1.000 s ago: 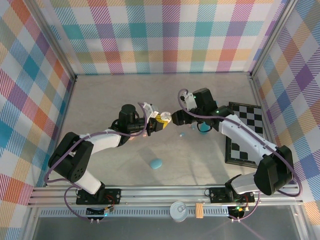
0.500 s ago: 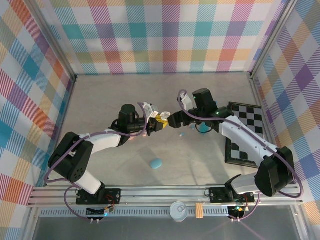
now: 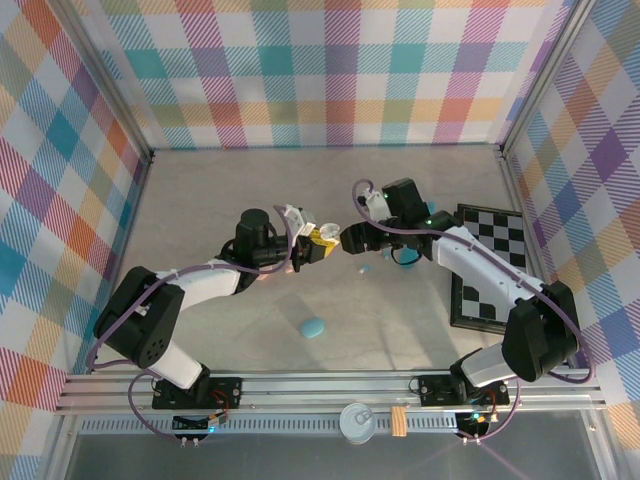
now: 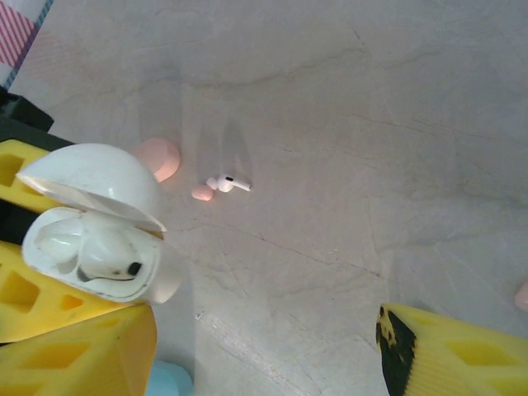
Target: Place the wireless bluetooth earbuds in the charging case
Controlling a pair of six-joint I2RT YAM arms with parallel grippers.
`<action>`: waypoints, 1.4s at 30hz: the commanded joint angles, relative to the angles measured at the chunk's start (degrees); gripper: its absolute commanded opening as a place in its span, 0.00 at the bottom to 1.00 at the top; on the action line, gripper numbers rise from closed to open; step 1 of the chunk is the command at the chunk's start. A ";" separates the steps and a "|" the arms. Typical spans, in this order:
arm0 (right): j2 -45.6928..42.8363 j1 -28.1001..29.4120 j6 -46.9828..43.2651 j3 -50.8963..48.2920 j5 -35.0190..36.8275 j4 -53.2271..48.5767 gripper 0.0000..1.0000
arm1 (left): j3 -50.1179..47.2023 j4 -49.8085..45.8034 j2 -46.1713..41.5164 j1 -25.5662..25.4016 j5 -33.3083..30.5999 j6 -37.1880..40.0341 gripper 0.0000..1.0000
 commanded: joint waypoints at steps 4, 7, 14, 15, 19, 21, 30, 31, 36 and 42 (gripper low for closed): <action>-2.37 -0.40 -0.92 0.97 -2.18 -0.54 0.71 | -1.33 1.72 -2.48 0.63 2.13 0.22 0.00; -4.12 -0.40 -2.74 -0.16 -5.79 0.81 0.72 | -1.88 2.01 -2.64 1.06 1.56 0.11 0.00; -1.95 -2.02 8.62 -0.95 -0.31 3.93 0.70 | -5.35 2.18 -8.04 4.89 -1.46 0.48 0.00; -0.44 -2.22 10.37 -0.48 -0.12 3.94 0.69 | -5.97 1.46 -9.51 5.38 -2.08 0.76 0.00; 7.78 -2.26 11.30 4.92 -3.24 0.39 0.70 | -8.71 -0.85 -15.58 6.12 -5.14 1.40 0.00; 12.94 -2.19 10.15 8.83 -5.81 -2.66 0.70 | -9.77 -2.21 -18.98 6.12 -6.61 1.42 0.00; 33.78 1.80 7.25 28.04 -15.02 -9.51 0.67 | -10.21 -12.99 -33.26 6.03 -8.62 3.51 0.00; 35.65 2.42 7.12 29.83 -15.39 -9.84 0.67 | -9.98 -14.28 -34.44 5.97 -8.75 3.98 0.00; 43.40 5.54 6.57 38.26 -16.27 -10.94 0.66 | -8.87 -19.88 -39.03 5.94 -9.44 5.52 0.00; 49.57 7.49 6.16 44.22 -18.04 -12.60 0.64 | -8.25 -21.37 -39.73 5.94 -8.75 6.08 0.00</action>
